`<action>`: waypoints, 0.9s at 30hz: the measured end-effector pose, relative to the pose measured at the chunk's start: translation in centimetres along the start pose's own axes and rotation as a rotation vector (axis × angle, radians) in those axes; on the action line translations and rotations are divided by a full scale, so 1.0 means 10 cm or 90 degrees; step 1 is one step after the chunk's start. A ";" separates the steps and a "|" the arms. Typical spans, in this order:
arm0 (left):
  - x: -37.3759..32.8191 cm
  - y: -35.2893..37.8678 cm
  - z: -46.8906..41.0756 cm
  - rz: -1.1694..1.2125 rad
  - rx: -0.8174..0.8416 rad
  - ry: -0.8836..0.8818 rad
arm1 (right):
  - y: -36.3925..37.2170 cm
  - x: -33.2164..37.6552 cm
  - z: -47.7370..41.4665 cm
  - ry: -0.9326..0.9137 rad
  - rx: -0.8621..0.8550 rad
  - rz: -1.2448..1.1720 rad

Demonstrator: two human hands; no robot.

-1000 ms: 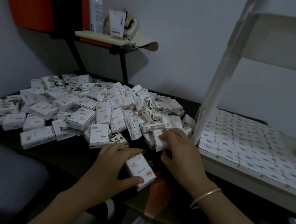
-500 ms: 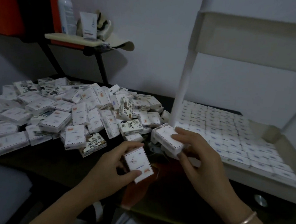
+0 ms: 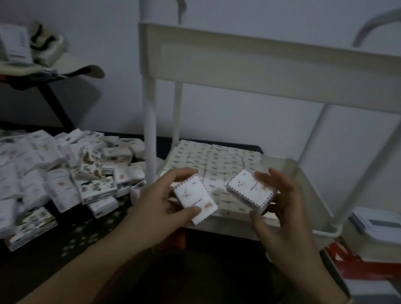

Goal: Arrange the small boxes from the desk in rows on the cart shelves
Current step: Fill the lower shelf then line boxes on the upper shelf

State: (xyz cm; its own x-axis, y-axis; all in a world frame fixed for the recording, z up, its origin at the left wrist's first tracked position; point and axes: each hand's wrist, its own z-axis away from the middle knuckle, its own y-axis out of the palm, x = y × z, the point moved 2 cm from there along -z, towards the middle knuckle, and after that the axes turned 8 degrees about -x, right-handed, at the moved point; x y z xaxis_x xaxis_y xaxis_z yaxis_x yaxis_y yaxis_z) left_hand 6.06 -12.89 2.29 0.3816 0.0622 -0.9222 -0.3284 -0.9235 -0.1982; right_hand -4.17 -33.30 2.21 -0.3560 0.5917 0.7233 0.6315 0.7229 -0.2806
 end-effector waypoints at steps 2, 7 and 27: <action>-0.08 0.16 -0.18 0.028 0.005 0.014 | -0.17 -0.06 -0.07 0.011 -0.033 0.039; -0.17 0.50 -0.58 0.040 -0.009 0.047 | -0.54 -0.20 -0.38 0.099 -0.096 0.099; 0.21 0.81 -0.92 0.027 -0.029 -0.050 | -0.40 -1.14 -0.93 0.281 -0.078 0.202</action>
State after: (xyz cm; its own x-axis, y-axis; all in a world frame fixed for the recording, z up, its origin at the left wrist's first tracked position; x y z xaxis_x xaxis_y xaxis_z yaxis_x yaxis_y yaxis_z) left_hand 12.18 -23.70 1.82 0.2990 0.0509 -0.9529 -0.3020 -0.9422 -0.1451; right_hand 3.79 -46.26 0.99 0.1711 0.5492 0.8180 0.7452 0.4710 -0.4721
